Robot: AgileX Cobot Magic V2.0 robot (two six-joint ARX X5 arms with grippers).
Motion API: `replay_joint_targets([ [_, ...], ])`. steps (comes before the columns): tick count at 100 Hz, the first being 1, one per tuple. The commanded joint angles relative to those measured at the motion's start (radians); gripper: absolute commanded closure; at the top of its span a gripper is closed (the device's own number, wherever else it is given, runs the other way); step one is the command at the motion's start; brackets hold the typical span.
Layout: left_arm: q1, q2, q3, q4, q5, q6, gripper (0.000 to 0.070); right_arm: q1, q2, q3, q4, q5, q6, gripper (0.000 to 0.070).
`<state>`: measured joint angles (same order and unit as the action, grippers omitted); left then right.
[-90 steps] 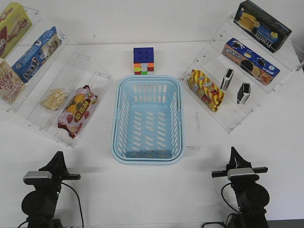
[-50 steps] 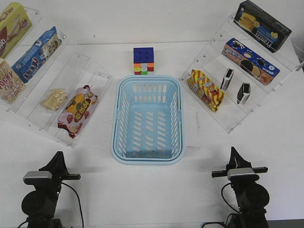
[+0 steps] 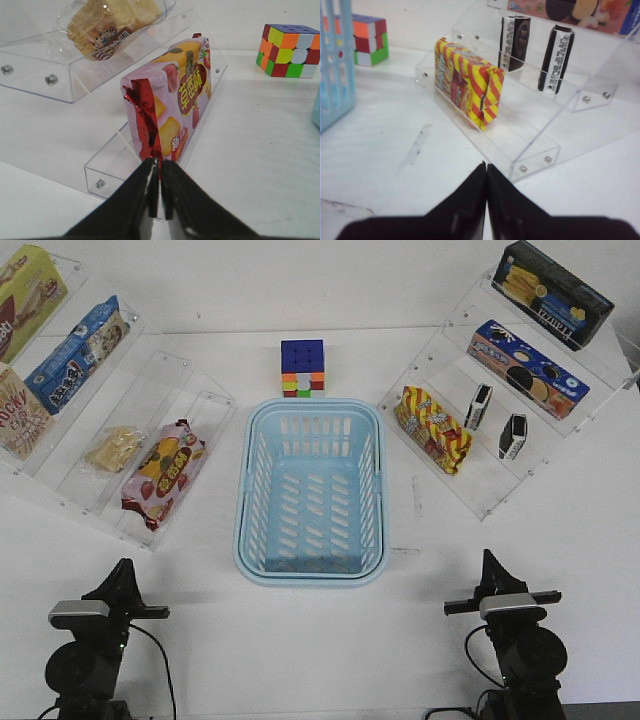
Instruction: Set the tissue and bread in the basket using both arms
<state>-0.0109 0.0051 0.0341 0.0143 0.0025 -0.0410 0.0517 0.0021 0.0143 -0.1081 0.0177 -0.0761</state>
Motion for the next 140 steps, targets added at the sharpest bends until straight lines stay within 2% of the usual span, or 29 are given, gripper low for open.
replay_joint_targets([
  [1,0.0,-0.001,-0.02,0.014,0.001,0.005,0.0699,0.0,-0.001,-0.002,0.028,-0.002,0.141,0.07],
  [12,0.0,-0.001,-0.02,0.014,0.001,0.005,0.0699,0.0,-0.001,0.005,0.071,0.013,0.363,0.07],
  [26,0.0,-0.001,-0.02,0.014,0.001,0.005,0.0699,-0.002,0.027,0.114,0.019,0.047,0.474,0.07],
  [42,0.0,-0.001,-0.02,0.014,0.001,0.005,0.0699,-0.002,0.235,0.307,-0.074,0.096,0.485,0.07],
  [54,0.0,-0.001,-0.02,0.014,0.001,0.005,0.0699,-0.002,0.472,0.469,-0.14,0.114,0.361,0.0699],
  [57,0.0,-0.001,-0.02,0.014,0.001,0.005,0.0699,-0.002,0.529,0.509,-0.152,0.112,0.333,0.0666],
  [59,0.0,-0.001,-0.02,0.014,0.001,0.005,0.0699,-0.002,0.566,0.536,-0.16,0.112,0.318,0.062],
  [67,0.0,-0.001,-0.02,0.014,0.001,0.005,0.0699,-0.002,0.708,0.632,-0.179,0.113,0.279,0.0307],
  [69,0.0,-0.001,-0.02,0.014,0.001,0.005,0.0699,-0.002,0.742,0.655,-0.184,0.114,0.277,0.0256],
  [71,0.0,-0.001,-0.02,0.014,0.001,0.005,0.0699,-0.002,0.774,0.678,-0.186,0.115,0.274,0.0236],
  [104,0.0,-0.001,-0.02,0.014,0.001,0.005,0.0699,-0.081,1.22,1.014,-0.174,0.142,0.153,0.0249],
  [134,0.0,-0.001,-0.02,0.014,0.001,0.005,0.0699,-0.167,1.48,1.167,-0.175,0.1,0.146,0.0261],
  [137,0.0,-0.001,-0.02,0.014,0.001,0.005,0.0699,-0.171,1.497,1.172,-0.175,0.092,0.146,0.0282],
  [140,0.0,-0.001,-0.02,0.014,0.001,0.005,0.0699,-0.172,1.509,1.172,-0.172,0.085,0.146,0.0346],
])
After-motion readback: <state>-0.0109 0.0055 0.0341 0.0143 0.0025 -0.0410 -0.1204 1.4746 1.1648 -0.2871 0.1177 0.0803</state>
